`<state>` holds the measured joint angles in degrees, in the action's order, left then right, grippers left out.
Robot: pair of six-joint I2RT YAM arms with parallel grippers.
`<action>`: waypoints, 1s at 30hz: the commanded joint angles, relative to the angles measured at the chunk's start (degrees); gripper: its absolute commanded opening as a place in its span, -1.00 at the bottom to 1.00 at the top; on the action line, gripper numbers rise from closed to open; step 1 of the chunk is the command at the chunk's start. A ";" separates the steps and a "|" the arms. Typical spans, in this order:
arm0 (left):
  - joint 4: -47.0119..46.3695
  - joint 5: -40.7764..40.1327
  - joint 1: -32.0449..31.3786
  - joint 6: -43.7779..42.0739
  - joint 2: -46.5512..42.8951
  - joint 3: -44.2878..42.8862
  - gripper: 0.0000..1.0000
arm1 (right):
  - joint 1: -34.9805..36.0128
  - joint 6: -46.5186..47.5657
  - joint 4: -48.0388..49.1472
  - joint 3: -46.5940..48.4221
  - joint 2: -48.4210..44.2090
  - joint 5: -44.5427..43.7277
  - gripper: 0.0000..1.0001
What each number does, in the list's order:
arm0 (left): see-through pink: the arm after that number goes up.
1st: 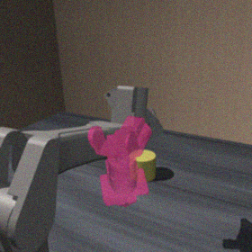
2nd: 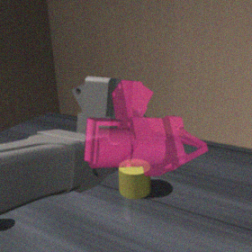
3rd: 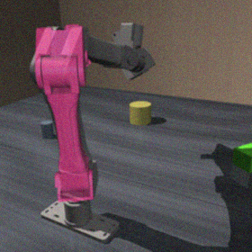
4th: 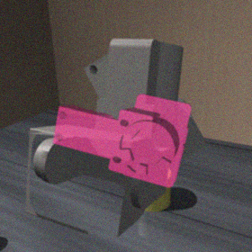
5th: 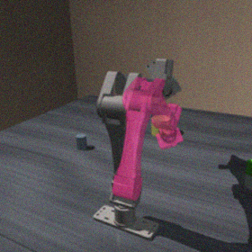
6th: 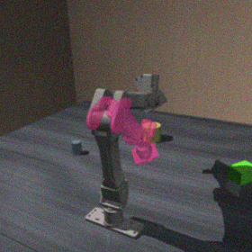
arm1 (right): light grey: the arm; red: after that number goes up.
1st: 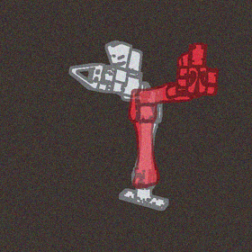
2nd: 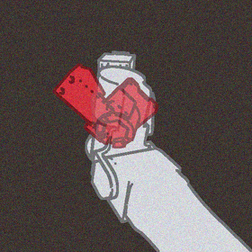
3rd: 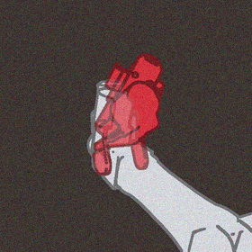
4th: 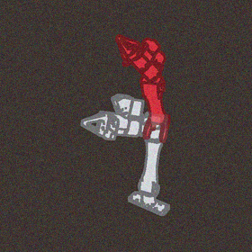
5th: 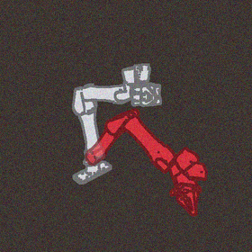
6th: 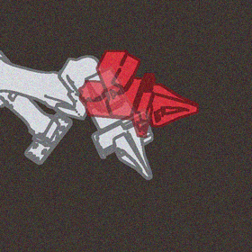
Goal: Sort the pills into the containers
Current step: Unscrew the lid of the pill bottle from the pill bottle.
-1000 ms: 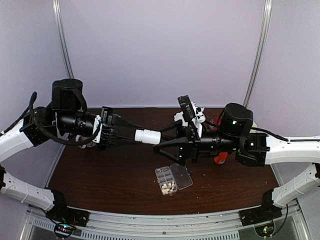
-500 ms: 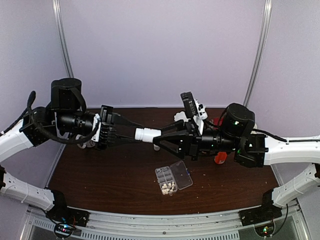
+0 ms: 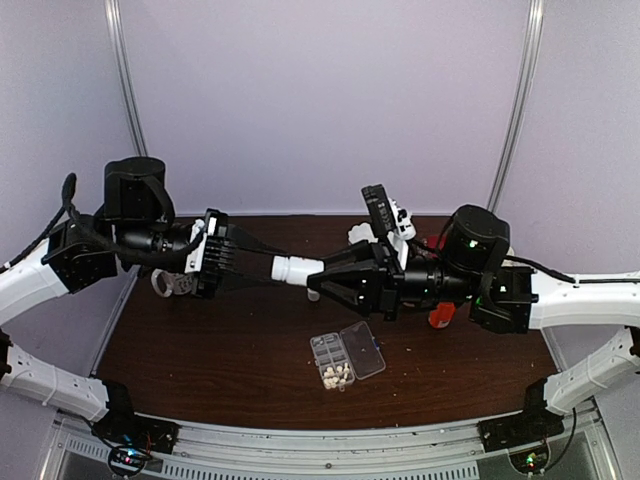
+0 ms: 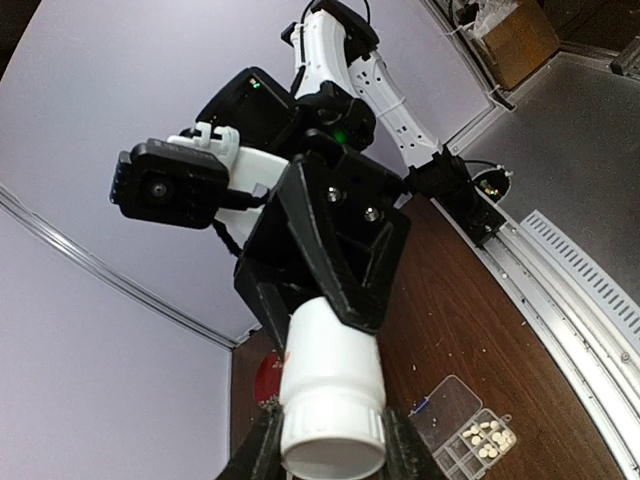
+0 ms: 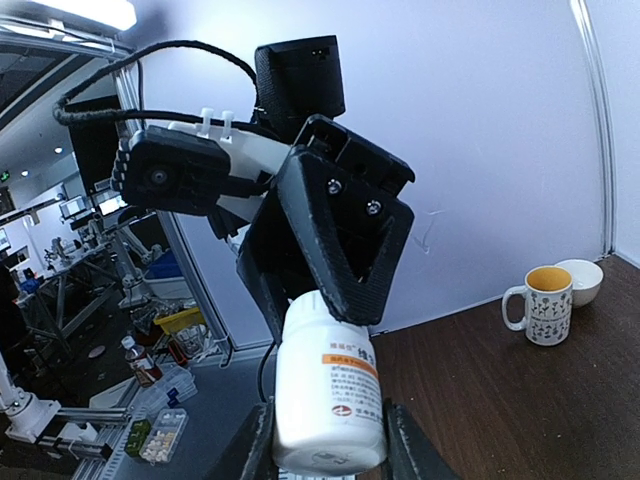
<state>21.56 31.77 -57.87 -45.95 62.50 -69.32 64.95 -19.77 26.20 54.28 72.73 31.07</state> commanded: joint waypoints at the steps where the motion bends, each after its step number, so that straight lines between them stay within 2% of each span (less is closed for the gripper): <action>1: -5.75 0.97 -0.26 13.57 1.60 -1.36 -0.86 | -0.10 9.79 -8.25 2.40 -2.15 -1.83 -0.63; 6: -5.08 -2.64 -0.31 31.09 3.56 -4.42 -0.91 | -0.01 21.04 -13.37 2.71 -4.24 -4.50 -0.65; 10: -0.48 -4.14 -0.29 42.74 5.66 -8.75 -0.92 | -0.01 26.20 -14.34 2.49 -4.10 -5.97 -0.67; 17: 5.54 -1.51 -0.24 59.26 8.96 -13.31 -0.80 | 1.46 34.65 -6.43 -3.56 -6.05 -11.09 -0.69; 20: 9.79 1.05 -0.17 67.76 10.70 -16.97 -0.80 | 1.54 35.11 -3.36 -5.52 -6.94 -11.71 -0.70; 23: 10.18 3.99 0.30 75.26 11.73 -18.37 -0.80 | 1.51 35.35 -2.78 -6.18 -7.25 -11.69 -0.70; 27: 2.88 12.36 3.42 88.24 11.26 -15.29 -0.77 | 1.52 34.82 -1.35 -7.13 -7.33 -11.23 -0.70; 30: 1.53 13.63 4.10 89.47 10.92 -14.13 -0.74 | 1.51 32.60 0.29 -7.78 -7.58 -11.10 -0.73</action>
<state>31.77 39.44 -55.20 33.85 74.48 -83.96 66.15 13.74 26.33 48.53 65.56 20.51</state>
